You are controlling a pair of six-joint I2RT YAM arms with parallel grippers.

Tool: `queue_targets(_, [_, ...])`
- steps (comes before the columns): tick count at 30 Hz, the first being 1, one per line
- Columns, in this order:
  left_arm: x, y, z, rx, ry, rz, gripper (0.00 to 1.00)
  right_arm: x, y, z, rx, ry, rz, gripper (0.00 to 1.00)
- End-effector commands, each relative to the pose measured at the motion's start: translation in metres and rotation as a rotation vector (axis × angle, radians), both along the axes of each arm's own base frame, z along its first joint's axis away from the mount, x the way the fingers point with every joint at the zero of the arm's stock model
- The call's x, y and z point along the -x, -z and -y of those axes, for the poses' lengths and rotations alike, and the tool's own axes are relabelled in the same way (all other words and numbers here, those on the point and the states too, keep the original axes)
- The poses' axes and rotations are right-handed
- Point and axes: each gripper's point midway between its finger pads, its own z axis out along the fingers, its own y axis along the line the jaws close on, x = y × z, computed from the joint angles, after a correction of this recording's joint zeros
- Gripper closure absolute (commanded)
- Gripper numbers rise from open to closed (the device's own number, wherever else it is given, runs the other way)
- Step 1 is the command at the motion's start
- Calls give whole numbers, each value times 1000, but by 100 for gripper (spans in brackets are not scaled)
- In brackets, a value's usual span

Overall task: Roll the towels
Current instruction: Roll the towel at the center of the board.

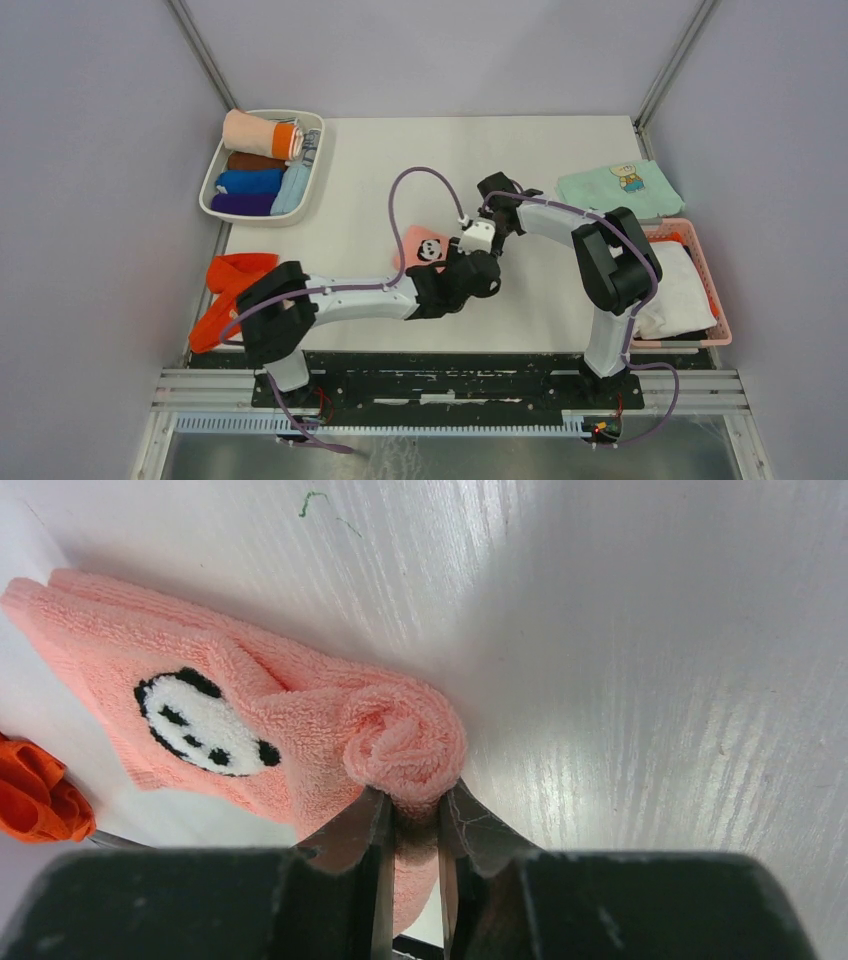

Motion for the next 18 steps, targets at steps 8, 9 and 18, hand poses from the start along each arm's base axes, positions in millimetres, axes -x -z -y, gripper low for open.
queue_targets(8, [-20, 26, -5, -484, -30, 250, 40, 0, -9, 5, 38, 10, 5, 93])
queue_targets(9, [-20, 28, -4, -497, -28, 253, 40, 0, -9, 5, 36, 9, 5, 93])
queue_targets(18, [-23, 53, -4, -611, -19, 244, 40, -1, -9, 1, 18, 6, 1, 93])
